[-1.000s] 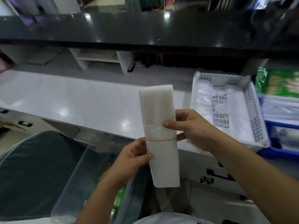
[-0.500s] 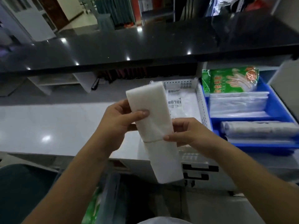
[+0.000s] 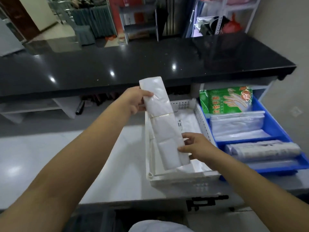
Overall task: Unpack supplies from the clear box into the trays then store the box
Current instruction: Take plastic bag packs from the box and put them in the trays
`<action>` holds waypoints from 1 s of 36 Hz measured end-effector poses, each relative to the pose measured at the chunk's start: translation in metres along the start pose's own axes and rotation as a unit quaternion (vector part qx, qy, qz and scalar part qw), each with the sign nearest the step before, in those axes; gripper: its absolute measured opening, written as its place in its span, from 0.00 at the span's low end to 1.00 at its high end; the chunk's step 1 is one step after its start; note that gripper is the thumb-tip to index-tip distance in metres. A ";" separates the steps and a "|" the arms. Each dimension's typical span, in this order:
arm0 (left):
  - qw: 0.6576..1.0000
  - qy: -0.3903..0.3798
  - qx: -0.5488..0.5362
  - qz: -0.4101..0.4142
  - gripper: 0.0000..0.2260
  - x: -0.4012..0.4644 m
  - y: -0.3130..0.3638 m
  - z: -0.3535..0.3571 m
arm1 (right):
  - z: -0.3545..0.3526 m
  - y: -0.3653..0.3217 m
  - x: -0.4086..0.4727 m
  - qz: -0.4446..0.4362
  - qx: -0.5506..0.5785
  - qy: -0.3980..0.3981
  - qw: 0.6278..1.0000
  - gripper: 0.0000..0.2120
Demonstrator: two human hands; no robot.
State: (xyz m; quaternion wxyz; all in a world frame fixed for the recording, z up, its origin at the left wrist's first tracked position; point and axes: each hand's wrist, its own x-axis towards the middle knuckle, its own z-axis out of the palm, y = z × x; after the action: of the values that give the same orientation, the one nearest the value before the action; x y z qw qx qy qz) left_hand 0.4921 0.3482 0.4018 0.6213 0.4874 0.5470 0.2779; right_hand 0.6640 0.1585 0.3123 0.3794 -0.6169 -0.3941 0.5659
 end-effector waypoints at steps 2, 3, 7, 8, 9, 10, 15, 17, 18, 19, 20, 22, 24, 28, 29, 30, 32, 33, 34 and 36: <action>0.999 -0.013 0.041 -0.025 0.11 0.022 -0.007 0.005 | 0.008 0.006 0.008 0.035 0.001 0.012 0.999 0.14; 0.997 -0.016 0.064 -0.037 0.11 0.032 -0.012 0.008 | 0.013 0.009 0.012 0.054 0.005 0.017 0.998 0.13; 0.988 -0.023 0.135 -0.065 0.17 0.066 -0.033 0.014 | 0.028 0.022 0.025 0.106 0.008 0.043 0.993 0.11; 0.985 -0.025 0.154 -0.068 0.19 0.072 -0.038 0.015 | 0.032 0.024 0.027 0.114 0.001 0.047 0.992 0.11; 0.980 -0.026 0.185 -0.066 0.22 0.077 -0.042 0.016 | 0.036 0.027 0.029 0.120 -0.013 0.051 0.991 0.10; 0.969 -0.025 0.238 -0.058 0.25 0.081 -0.047 0.016 | 0.039 0.029 0.030 0.125 -0.031 0.056 0.990 0.09; 0.798 0.007 0.589 0.124 0.34 0.089 -0.080 0.011 | 0.059 0.040 0.038 0.112 -0.149 0.087 0.979 0.10; 0.725 0.004 0.652 0.221 0.33 0.088 -0.093 0.014 | 0.066 0.040 0.039 0.103 -0.236 0.097 0.961 0.09; 0.702 -0.010 0.664 0.255 0.32 0.089 -0.099 0.018 | 0.069 0.041 0.039 0.102 -0.283 0.103 0.948 0.11; 0.686 -0.034 0.672 0.275 0.30 0.091 -0.104 0.022 | 0.073 0.042 0.040 0.097 -0.334 0.113 0.931 0.17; 0.676 -0.062 0.678 0.282 0.28 0.093 -0.109 0.026 | 0.077 0.043 0.040 0.088 -0.381 0.121 0.912 0.26; 0.664 -0.112 0.687 0.273 0.26 0.100 -0.115 0.034 | 0.083 0.042 0.041 0.055 -0.457 0.117 0.880 0.39; 0.653 -0.139 0.700 0.255 0.25 0.108 -0.119 0.038 | 0.083 0.041 0.043 0.026 -0.529 0.062 0.846 0.41; 0.630 -0.134 0.732 0.220 0.29 0.121 -0.132 0.039 | 0.078 0.042 0.044 0.024 -0.600 -0.039 0.799 0.45; 0.631 -0.125 0.733 0.223 0.31 0.122 -0.135 0.038 | 0.078 0.043 0.044 0.024 -0.604 -0.047 0.795 0.44; 0.632 -0.117 0.731 0.229 0.33 0.123 -0.137 0.039 | 0.079 0.045 0.044 0.024 -0.610 -0.052 0.790 0.44; 0.629 -0.111 0.730 0.242 0.35 0.123 -0.139 0.040 | 0.080 0.047 0.043 0.022 -0.624 -0.058 0.779 0.43; 0.628 -0.110 0.730 0.246 0.35 0.124 -0.139 0.040 | 0.081 0.048 0.042 0.021 -0.631 -0.061 0.773 0.43; 0.628 -0.109 0.729 0.248 0.35 0.124 -0.139 0.040 | 0.081 0.048 0.040 0.020 -0.638 -0.066 0.767 0.42; 0.631 -0.107 0.725 0.254 0.34 0.124 -0.140 0.039 | 0.081 0.048 0.038 0.020 -0.651 -0.076 0.755 0.41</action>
State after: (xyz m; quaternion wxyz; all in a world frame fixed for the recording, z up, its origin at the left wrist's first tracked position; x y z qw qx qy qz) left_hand 0.5339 0.3932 0.2214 0.0264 0.9267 0.3566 -0.1154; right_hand 0.5880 0.1758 0.2477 -0.1566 -0.6777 -0.6824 0.2248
